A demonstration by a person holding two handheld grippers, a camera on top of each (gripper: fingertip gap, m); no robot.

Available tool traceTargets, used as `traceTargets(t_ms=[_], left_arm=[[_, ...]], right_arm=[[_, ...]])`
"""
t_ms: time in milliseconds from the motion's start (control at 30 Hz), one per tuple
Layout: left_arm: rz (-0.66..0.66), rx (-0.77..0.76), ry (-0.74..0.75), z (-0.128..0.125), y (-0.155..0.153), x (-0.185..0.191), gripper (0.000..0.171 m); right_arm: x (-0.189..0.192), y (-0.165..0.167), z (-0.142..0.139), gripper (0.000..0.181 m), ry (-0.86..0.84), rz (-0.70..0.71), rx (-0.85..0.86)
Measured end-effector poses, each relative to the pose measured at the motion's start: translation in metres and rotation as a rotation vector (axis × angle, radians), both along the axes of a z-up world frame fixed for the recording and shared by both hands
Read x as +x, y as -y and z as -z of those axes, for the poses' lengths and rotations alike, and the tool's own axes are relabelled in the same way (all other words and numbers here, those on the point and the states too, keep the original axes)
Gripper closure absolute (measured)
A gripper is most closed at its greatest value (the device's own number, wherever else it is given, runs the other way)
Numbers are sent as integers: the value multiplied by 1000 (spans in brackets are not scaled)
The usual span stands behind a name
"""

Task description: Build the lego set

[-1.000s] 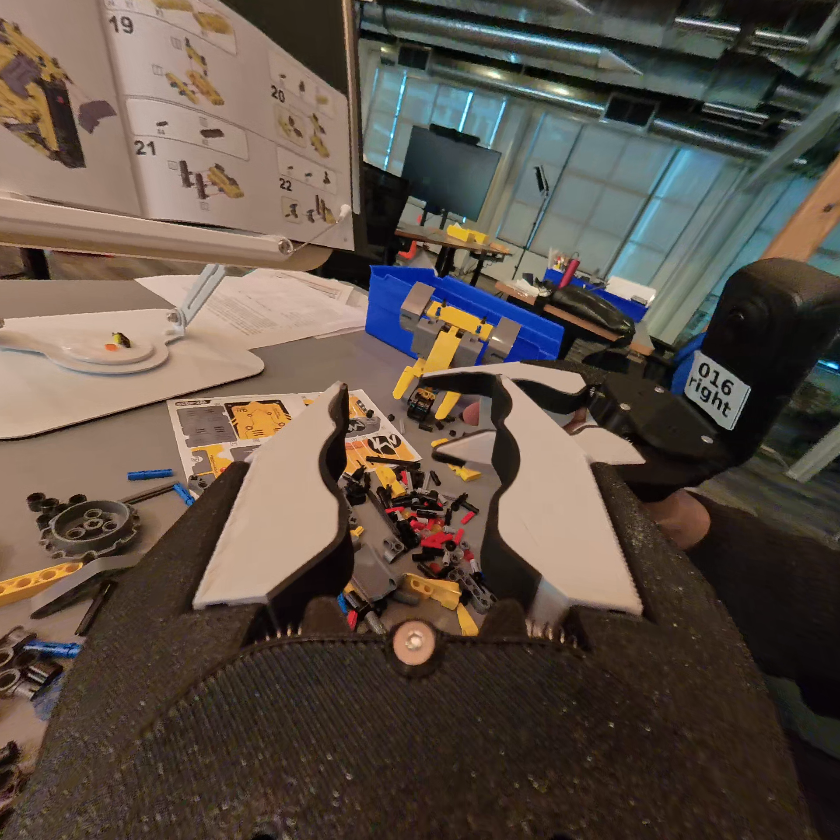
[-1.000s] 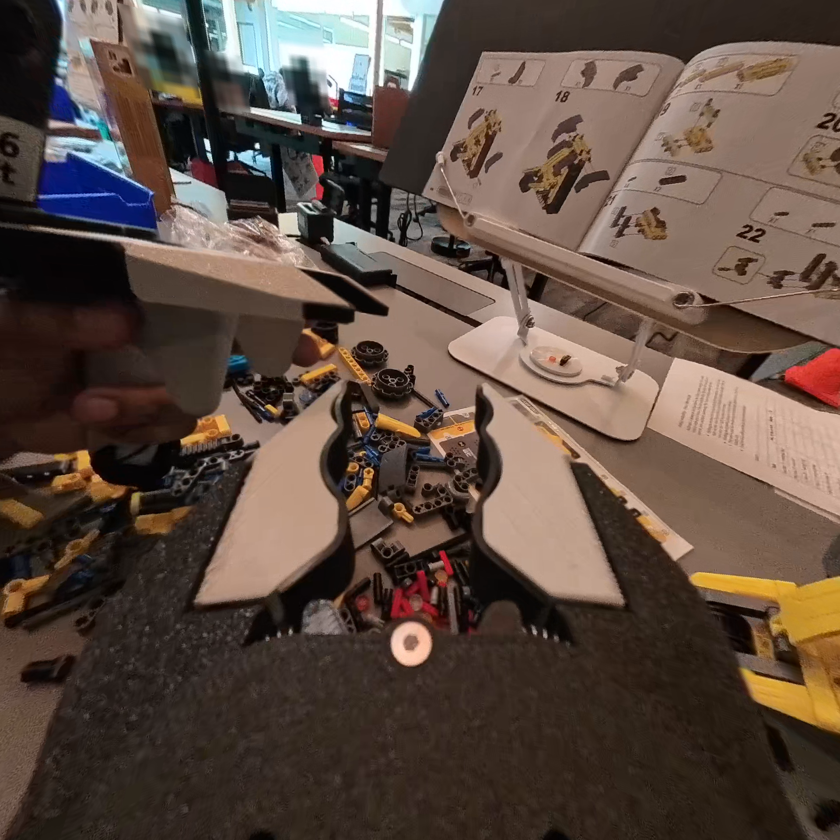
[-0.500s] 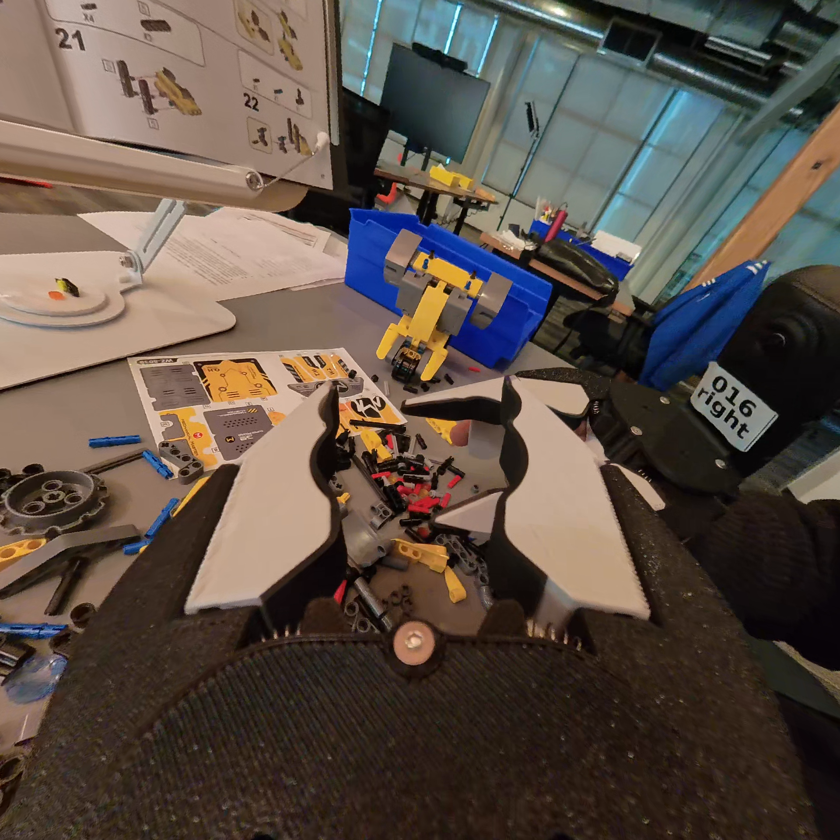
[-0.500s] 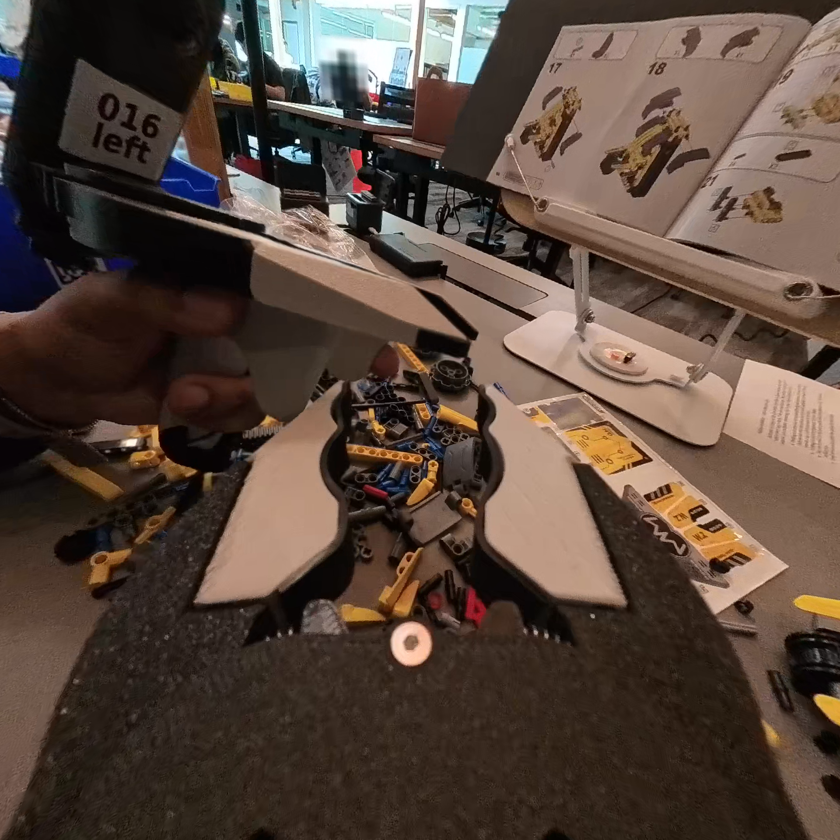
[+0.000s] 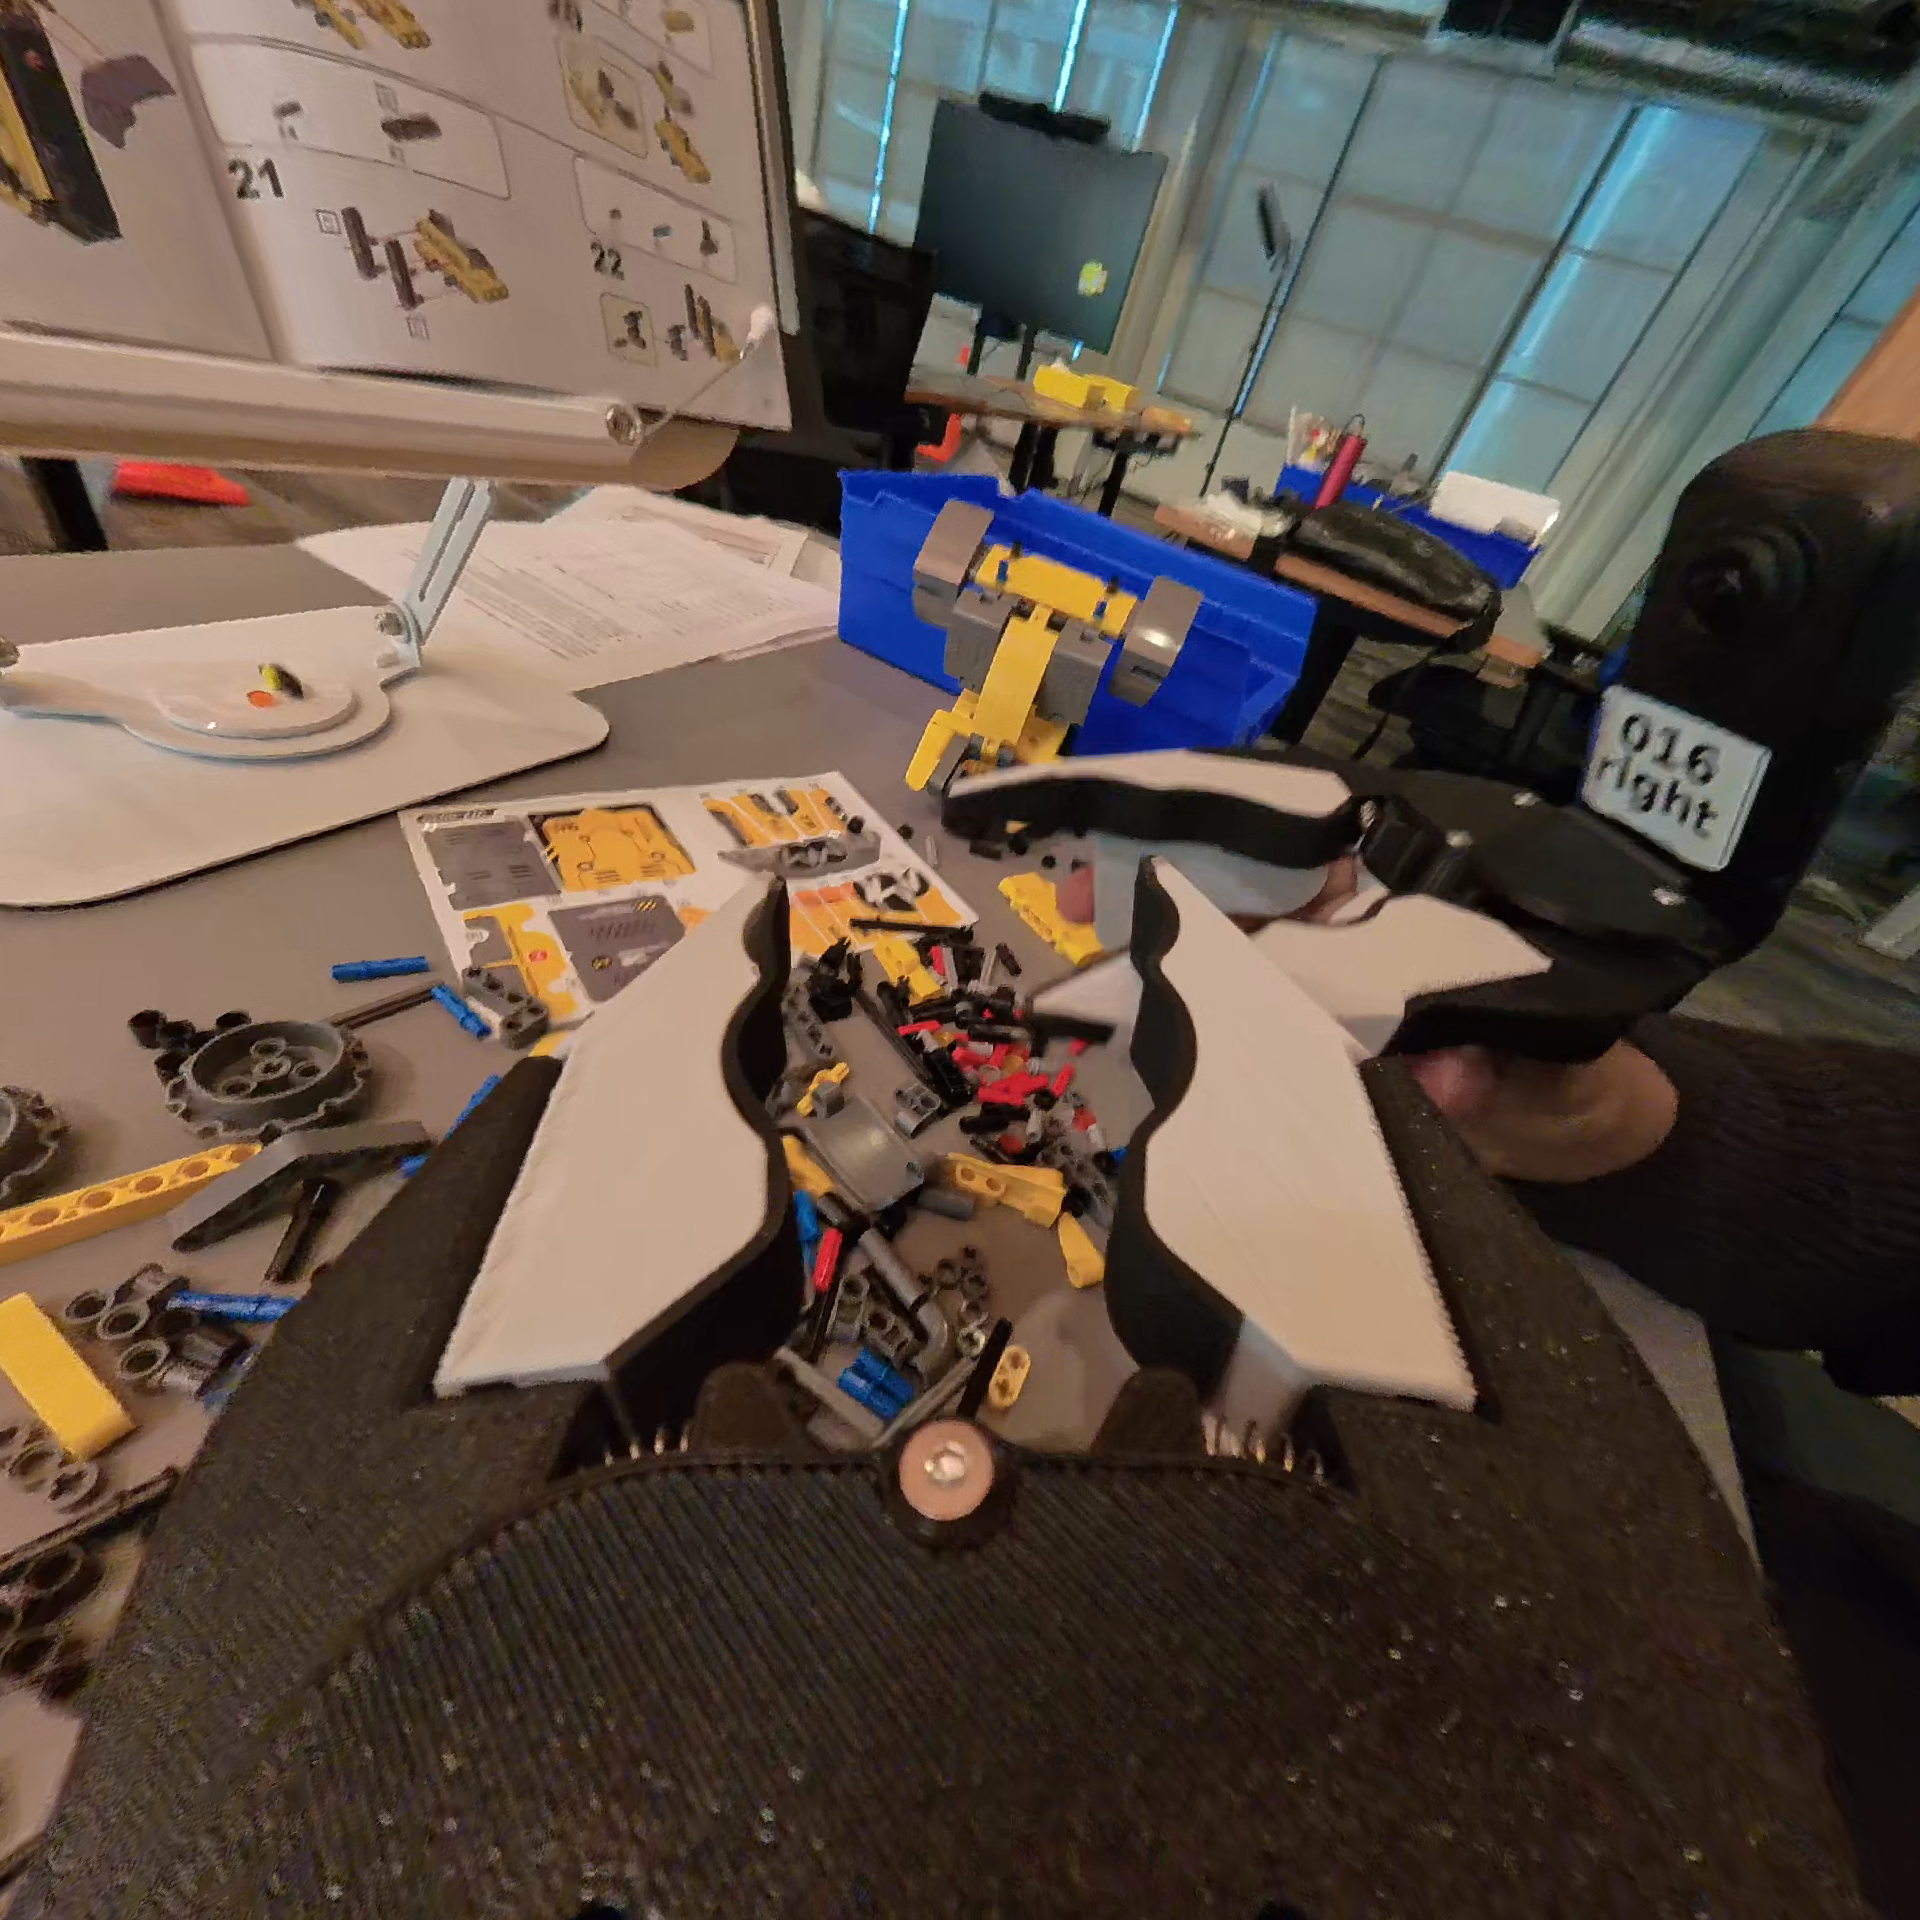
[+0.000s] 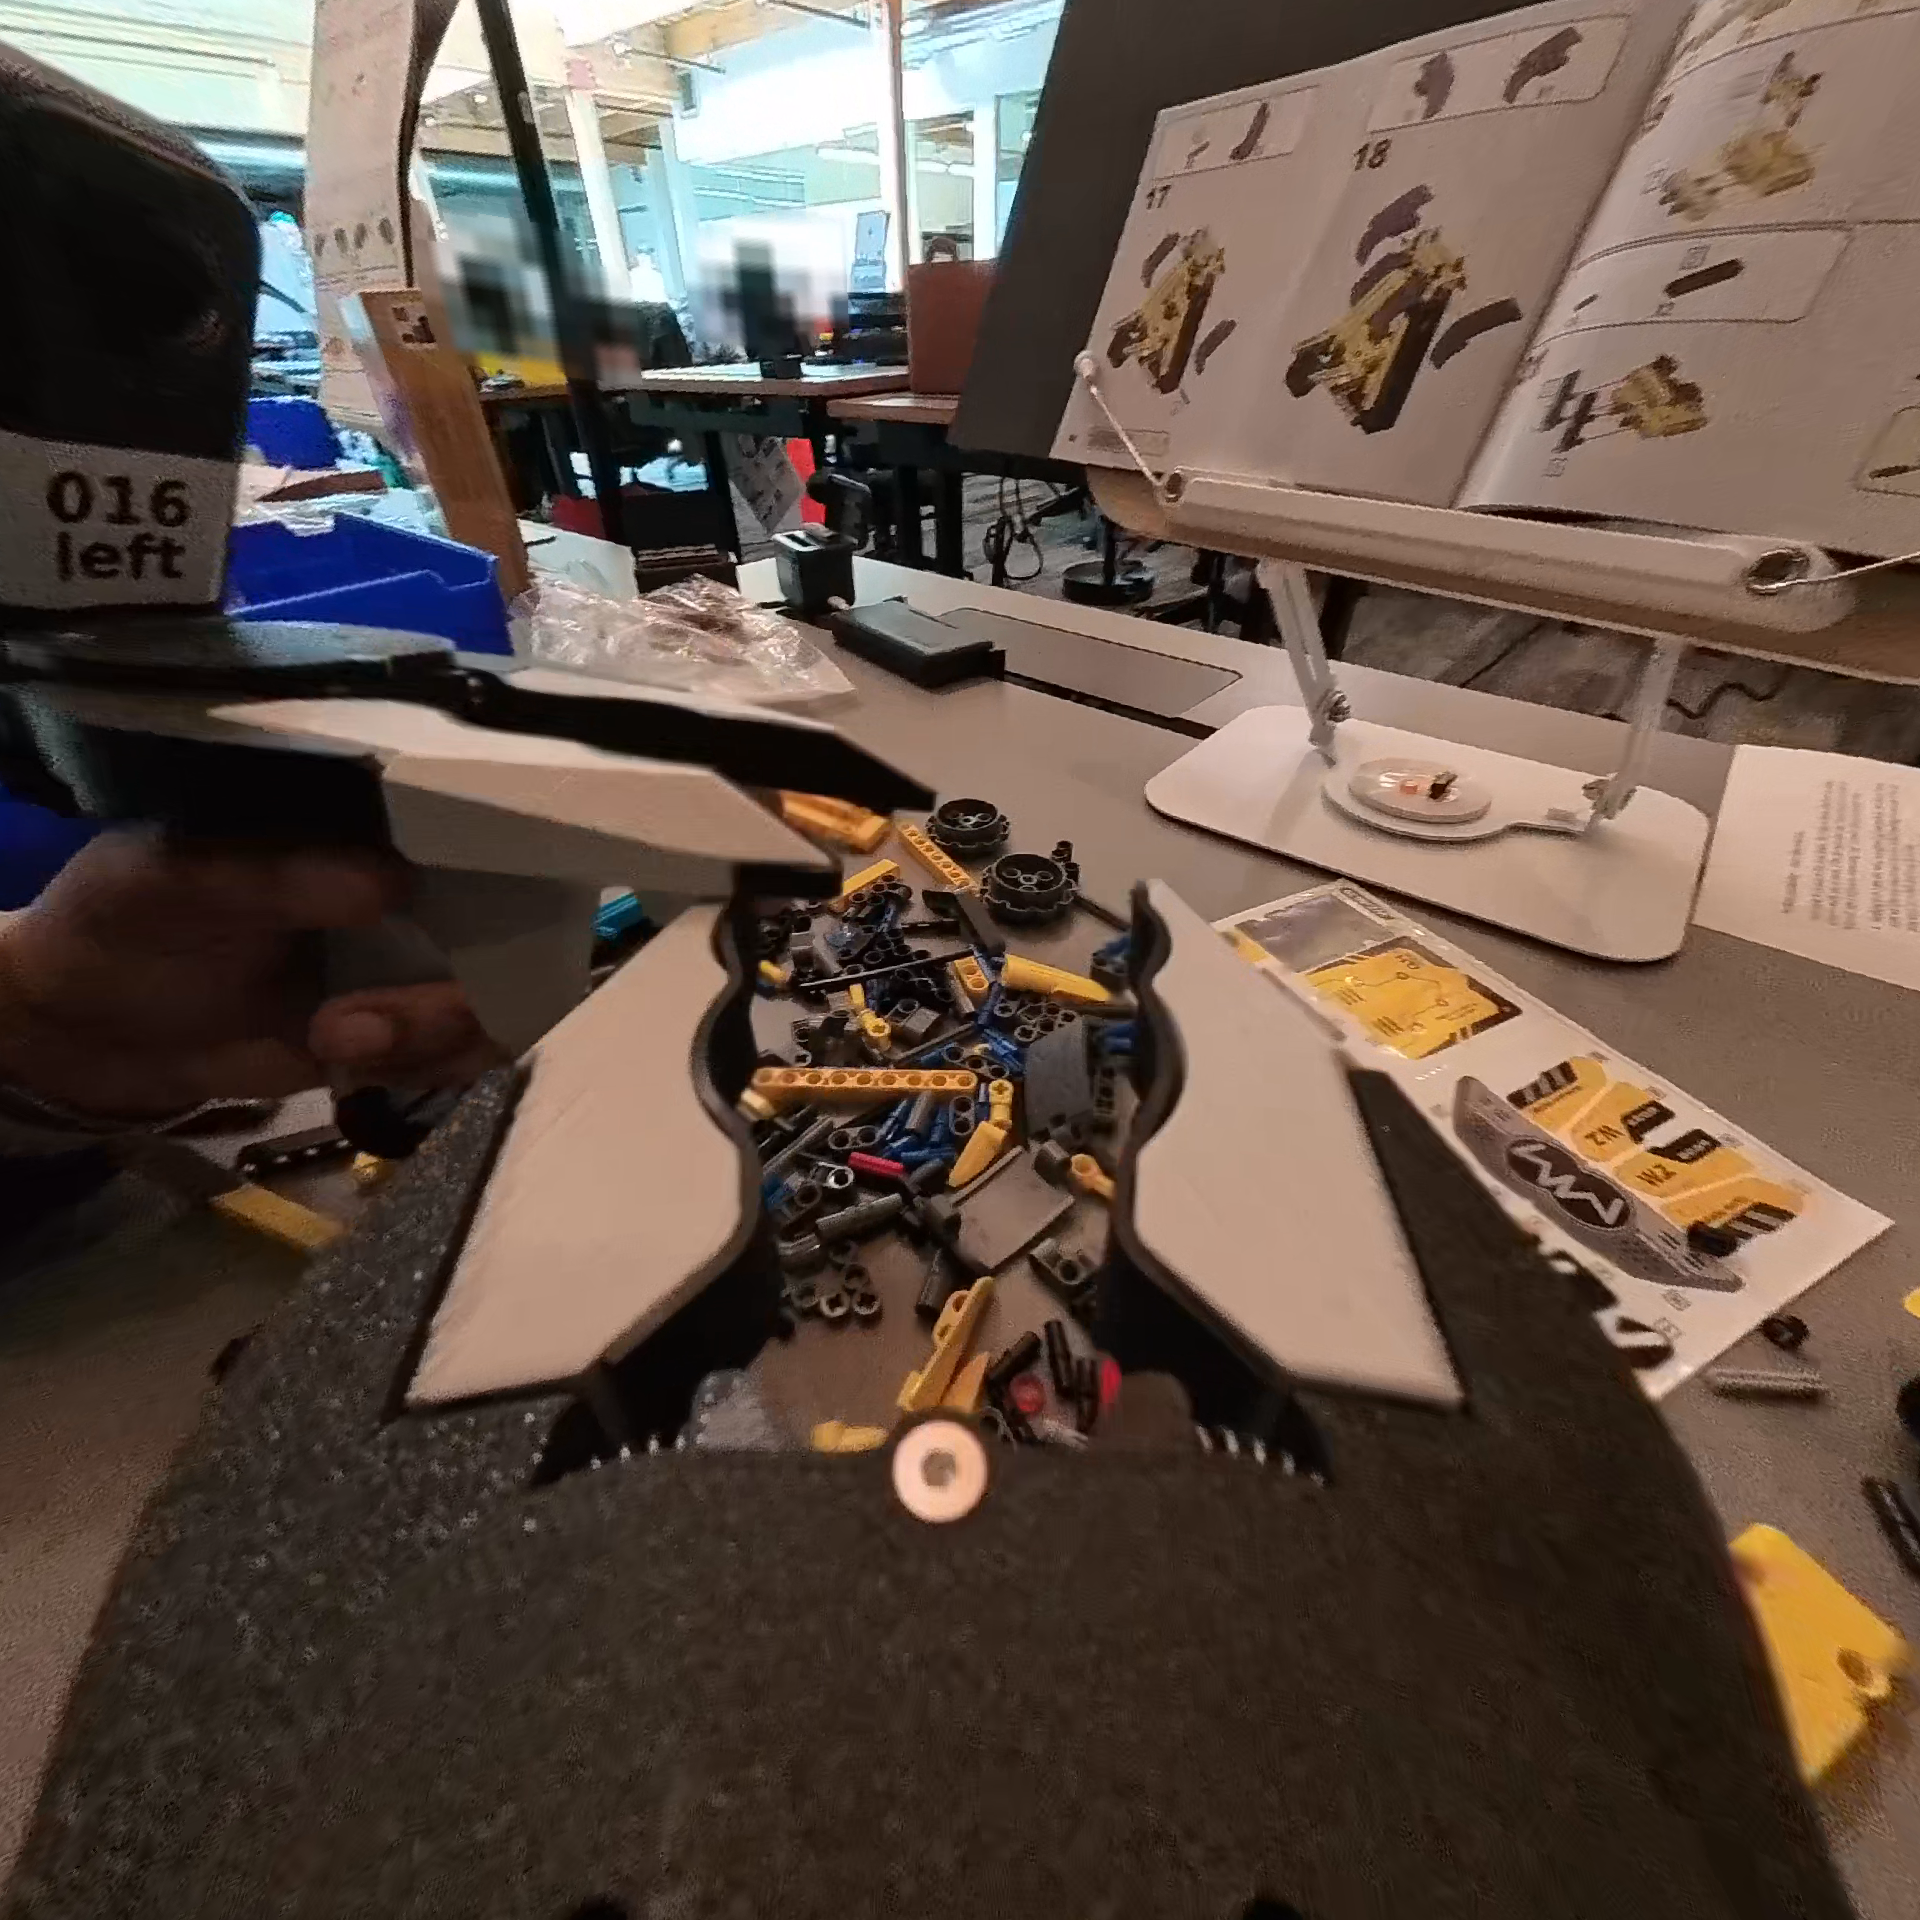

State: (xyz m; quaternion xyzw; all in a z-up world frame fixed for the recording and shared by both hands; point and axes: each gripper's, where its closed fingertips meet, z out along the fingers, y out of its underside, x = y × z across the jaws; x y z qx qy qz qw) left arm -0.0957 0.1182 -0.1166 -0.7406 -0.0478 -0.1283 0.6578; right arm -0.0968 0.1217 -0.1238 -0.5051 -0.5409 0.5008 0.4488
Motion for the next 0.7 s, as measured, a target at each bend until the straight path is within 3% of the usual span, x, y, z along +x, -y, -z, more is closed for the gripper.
traceTargets(t_ms=[133, 700], left_arm=[[-24, -19, -19, 1, 4, -5, 106], [-54, 14, -7, -3, 4, -9, 103]], right_arm=[[-2, -16, 4, 104, 3, 60, -32], [0, -25, 0, 108, 6, -37, -389]])
